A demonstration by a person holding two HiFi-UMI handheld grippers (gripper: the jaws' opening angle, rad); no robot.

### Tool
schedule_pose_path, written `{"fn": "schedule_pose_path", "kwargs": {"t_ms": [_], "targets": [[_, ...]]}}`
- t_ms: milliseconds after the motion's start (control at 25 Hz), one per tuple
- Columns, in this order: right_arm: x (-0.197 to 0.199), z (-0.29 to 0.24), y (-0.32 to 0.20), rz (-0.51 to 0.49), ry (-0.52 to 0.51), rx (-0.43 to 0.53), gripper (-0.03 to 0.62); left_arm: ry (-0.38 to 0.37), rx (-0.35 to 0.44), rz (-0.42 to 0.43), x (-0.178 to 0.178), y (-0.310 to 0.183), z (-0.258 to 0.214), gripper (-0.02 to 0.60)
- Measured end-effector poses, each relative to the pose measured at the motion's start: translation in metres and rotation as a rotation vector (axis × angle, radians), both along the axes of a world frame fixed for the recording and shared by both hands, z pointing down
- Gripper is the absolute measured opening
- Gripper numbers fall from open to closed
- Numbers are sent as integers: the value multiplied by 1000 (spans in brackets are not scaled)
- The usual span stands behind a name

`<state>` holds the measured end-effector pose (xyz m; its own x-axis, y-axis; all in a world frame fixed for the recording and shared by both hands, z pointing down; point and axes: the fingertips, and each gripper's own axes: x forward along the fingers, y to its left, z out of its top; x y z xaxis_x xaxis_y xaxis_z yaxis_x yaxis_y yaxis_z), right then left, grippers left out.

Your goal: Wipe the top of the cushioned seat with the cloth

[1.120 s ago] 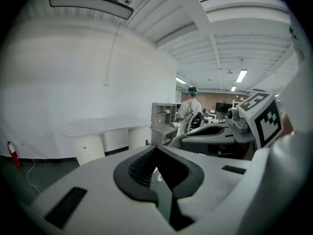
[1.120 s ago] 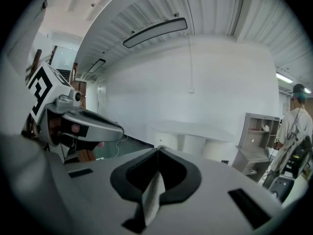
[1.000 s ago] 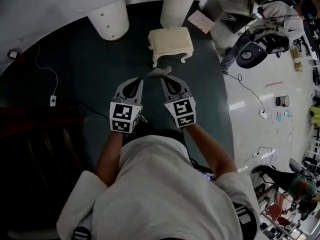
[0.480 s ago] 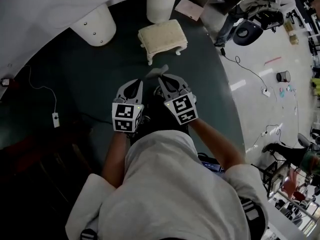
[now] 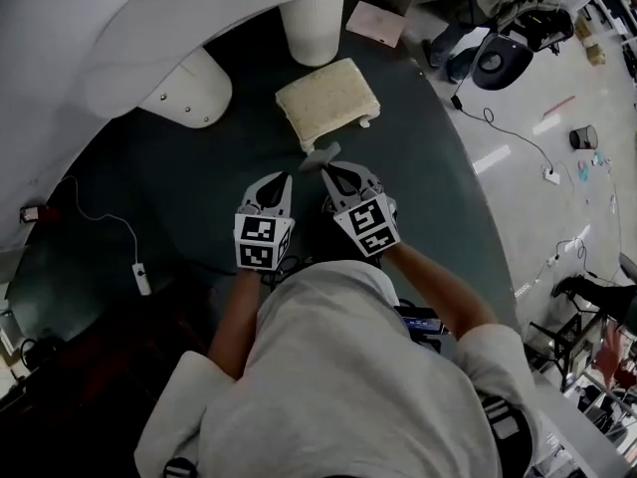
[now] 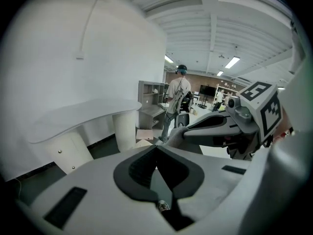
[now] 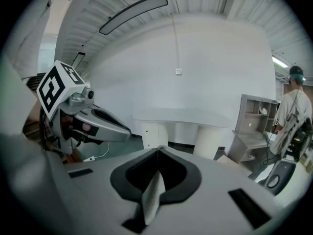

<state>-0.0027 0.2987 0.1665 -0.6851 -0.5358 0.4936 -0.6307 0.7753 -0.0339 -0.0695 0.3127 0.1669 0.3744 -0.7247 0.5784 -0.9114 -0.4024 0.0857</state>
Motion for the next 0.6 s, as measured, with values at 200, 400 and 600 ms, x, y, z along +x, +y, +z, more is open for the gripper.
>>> {"fn": "schedule_pose_path", "kwargs": {"t_ms": [200, 400, 600], "targets": [[11, 17, -46, 61, -17, -45, 15, -3, -62, 66, 13, -48, 18, 14], [38, 32, -89, 125, -23, -82, 15, -27, -94, 136, 36, -93, 30, 14], [54, 32, -118, 149, -37, -101, 15, -43, -103, 201, 54, -122, 24, 14]]}}
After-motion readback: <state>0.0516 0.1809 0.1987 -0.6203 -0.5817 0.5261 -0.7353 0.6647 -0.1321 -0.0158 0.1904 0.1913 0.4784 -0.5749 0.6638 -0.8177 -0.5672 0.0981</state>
